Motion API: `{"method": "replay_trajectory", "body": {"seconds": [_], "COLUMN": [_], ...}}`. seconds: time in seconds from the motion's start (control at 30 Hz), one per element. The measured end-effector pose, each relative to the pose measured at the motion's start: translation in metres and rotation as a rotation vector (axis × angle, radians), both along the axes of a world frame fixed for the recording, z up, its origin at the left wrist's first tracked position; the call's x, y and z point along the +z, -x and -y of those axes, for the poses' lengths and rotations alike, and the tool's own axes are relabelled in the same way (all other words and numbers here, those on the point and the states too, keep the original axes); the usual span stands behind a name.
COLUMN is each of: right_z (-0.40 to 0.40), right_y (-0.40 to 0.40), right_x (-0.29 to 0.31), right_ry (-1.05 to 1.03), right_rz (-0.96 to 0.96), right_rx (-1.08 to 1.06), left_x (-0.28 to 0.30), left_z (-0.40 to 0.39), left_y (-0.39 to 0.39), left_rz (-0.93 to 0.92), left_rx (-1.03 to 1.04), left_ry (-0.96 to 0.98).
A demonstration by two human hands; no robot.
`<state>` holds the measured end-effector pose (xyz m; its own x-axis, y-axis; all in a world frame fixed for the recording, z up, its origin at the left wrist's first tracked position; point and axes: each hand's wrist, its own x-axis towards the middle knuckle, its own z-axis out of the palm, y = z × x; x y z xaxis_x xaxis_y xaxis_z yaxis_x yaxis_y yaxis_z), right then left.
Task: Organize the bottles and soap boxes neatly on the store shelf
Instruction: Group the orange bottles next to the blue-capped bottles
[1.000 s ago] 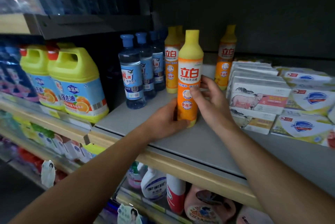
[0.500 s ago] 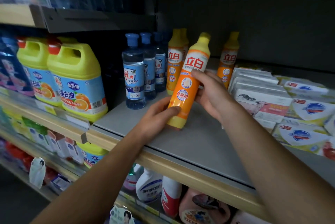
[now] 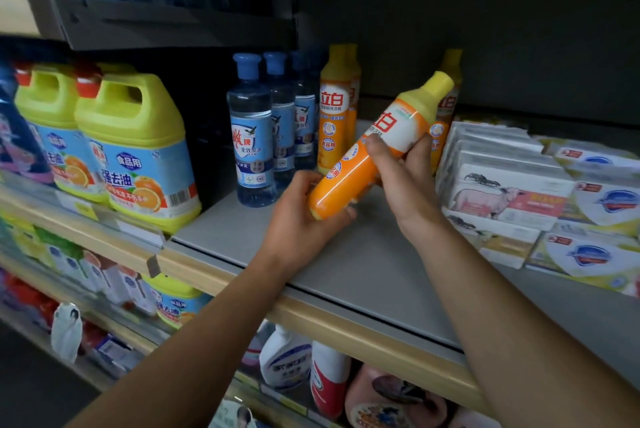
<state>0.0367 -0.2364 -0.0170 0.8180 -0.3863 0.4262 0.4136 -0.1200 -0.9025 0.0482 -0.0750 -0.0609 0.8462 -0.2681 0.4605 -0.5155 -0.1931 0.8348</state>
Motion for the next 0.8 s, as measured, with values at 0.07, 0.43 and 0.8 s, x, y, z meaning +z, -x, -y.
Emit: {"method": "replay_trajectory", "body": {"seconds": [0.07,0.43,0.8], "right_z": [0.006,0.008,0.006], "right_y": [0.002,0.009,0.007], "right_x": [-0.001,0.000,-0.004], "right_ry": [-0.103,-0.338,0.000], "right_rz": [-0.011,-0.060,-0.188], "right_rx": [0.100,0.372,-0.175], "left_x": [0.004,0.010,-0.004], "left_z": [0.001,-0.004,0.003], "left_y": [0.005,-0.001,0.000], "left_rz": [-0.198,-0.579,0.054], "left_rx": [-0.148,-0.468,0.026], "left_ry": [0.176,0.387,-0.104]}}
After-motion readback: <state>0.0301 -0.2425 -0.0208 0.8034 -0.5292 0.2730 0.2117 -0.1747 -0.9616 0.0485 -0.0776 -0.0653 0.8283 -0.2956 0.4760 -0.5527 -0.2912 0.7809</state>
